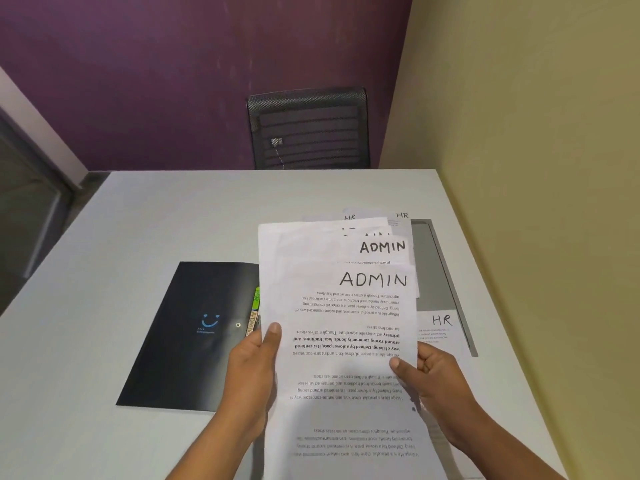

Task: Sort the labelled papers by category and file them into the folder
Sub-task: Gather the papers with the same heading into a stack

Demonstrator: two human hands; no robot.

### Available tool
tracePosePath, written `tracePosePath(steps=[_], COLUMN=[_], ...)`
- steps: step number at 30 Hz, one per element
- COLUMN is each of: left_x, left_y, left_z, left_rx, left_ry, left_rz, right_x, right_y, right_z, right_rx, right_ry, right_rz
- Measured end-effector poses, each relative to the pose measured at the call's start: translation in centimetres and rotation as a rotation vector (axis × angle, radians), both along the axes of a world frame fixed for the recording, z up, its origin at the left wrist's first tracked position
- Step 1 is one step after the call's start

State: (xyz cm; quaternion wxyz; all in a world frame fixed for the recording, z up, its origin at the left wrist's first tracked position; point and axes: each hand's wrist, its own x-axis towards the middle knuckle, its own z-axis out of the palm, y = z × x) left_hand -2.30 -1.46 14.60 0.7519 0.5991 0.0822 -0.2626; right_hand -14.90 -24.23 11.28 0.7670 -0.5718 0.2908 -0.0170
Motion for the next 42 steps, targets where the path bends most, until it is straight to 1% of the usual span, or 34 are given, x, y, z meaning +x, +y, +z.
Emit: tracePosePath(steps=[2,4,9,13,16,19,21,24,26,30,33,38,42], left_x=[0.1,0.2,0.3,0.6,0.6,0.4,0.5,1.0,1.4,2.4,2.8,2.6,2.4], left_y=[0.1,0.1,-0.3,-0.3,-0.5,-1.1,-1.7,-2.6,-3.0,-3.1,-3.3,-3.6,-3.3], left_z=[0.0,-0.1,-0.4,-1.2,-1.7,-2.0,-2.0,-1.8,-1.6,-1.5,-1.9,-3.1,-3.6], left_rx=[0.046,0.069,0.066,-0.009,0.023,0.078,0.11,0.139,0.171,0.226,0.269,0.302,0.287], left_ry=[-0.041,-0.073,-0.102,-0.08,-0.066,-0.109,-0.141,-0.168,-0.221,-0.372,-0.474,-0.462,-0.496], left_rz=[-0.01,-0.022,-0.049,-0.093,-0.223,-0.277,-0.247,-0.163,-0.135,-0.111,-0.124,-0.133,-0.127], right_x=[0.1,0.2,0.2,0.2,0.3,0.8,1.2,1.9,2.2,2.5,2.5,2.5,2.1], right_y=[-0.1,-0.1,0.0,0.0,0.0,-0.2,-0.6,-1.5,-2.0,-2.7,-2.7,-1.9,-1.7], right_z=[0.0,0.0,-0.2,-0.3,0.0,0.6,1.0,1.7,2.0,2.1,1.7,0.9,0.8], right_rx=[0.089,0.128,0.139,0.117,0.016,-0.192,-0.27,-0.364,-0.426,-0.492,-0.494,-0.505,-0.517], right_ry=[-0.014,-0.015,-0.018,-0.027,-0.024,-0.021,-0.044,-0.027,-0.022,-0.091,-0.119,-0.079,-0.102], right_rz=[-0.018,-0.025,-0.065,-0.081,-0.162,-0.224,-0.208,-0.116,-0.075,-0.122,-0.167,-0.222,-0.188])
